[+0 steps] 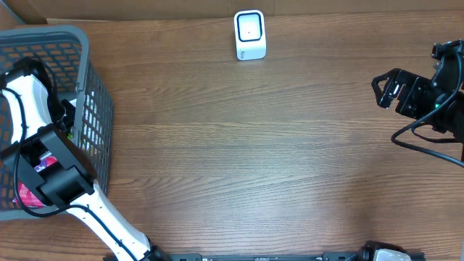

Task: Scan the item barcode
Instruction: 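Lower the left gripper into the basket and grasp the green snack bar, then lift the green snack bar out and place it on the table center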

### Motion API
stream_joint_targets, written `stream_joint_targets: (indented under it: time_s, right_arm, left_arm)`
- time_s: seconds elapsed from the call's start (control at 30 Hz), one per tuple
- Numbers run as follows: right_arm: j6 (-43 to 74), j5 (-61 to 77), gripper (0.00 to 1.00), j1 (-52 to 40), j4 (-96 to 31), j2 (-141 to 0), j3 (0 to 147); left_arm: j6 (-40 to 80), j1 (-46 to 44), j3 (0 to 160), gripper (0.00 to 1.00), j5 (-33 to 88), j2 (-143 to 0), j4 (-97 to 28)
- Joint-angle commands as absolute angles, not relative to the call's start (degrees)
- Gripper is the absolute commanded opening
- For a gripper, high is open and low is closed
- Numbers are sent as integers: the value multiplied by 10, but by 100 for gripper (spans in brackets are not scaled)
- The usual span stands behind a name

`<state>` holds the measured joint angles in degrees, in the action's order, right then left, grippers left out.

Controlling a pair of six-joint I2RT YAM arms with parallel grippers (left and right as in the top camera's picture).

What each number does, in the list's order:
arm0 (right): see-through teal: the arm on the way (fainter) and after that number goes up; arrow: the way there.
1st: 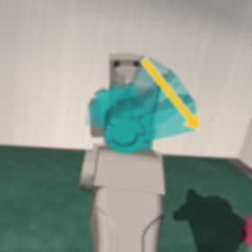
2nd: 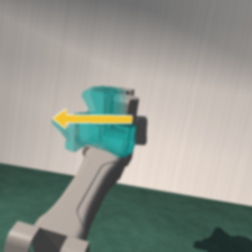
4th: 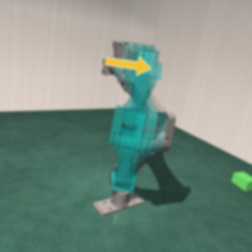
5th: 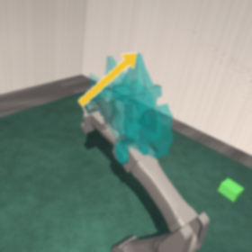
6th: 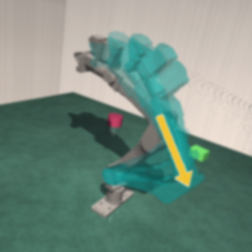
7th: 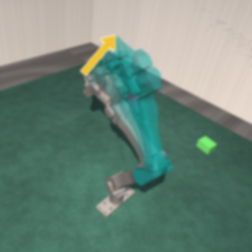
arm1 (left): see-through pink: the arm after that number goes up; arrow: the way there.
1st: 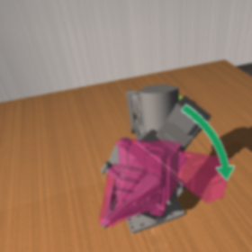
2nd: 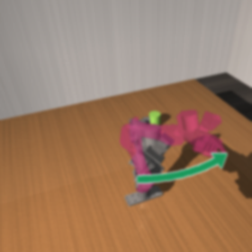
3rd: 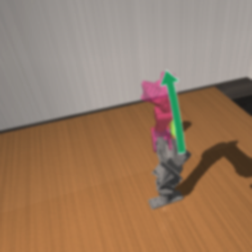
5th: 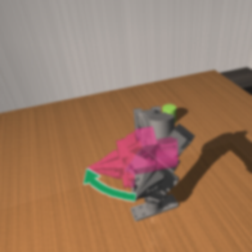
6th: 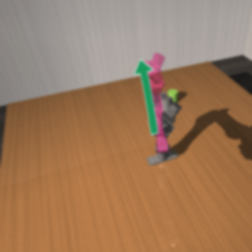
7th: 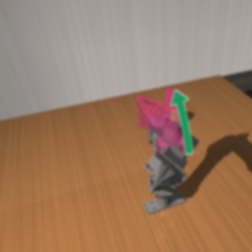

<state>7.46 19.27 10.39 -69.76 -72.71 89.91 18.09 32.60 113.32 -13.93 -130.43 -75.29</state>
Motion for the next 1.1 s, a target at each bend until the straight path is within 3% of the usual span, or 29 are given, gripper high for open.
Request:
stream_joint_targets:
  time_s: [0.0,0.37,0.57,0.83,1.07]
  right_arm:
    - [72,196,100,101,-691,-728,911]
    - [72,196,100,101,-691,-728,911]
    - [72,196,100,101,-691,-728,911]
    - [72,196,100,101,-695,-728,911]
    - [72,196,100,101,-700,-728,911]
  left_arm:
    - [193,325,1185,4,-139,-1322,-784]
    - [193,317,1491,4,-123,-1299,-962]
    - [171,272,1553,4,-71,-1201,-968]
    - [167,98,1553,4,-66,-1070,-968]
    - [232,-99,1518,4,-67,-1065,-968]
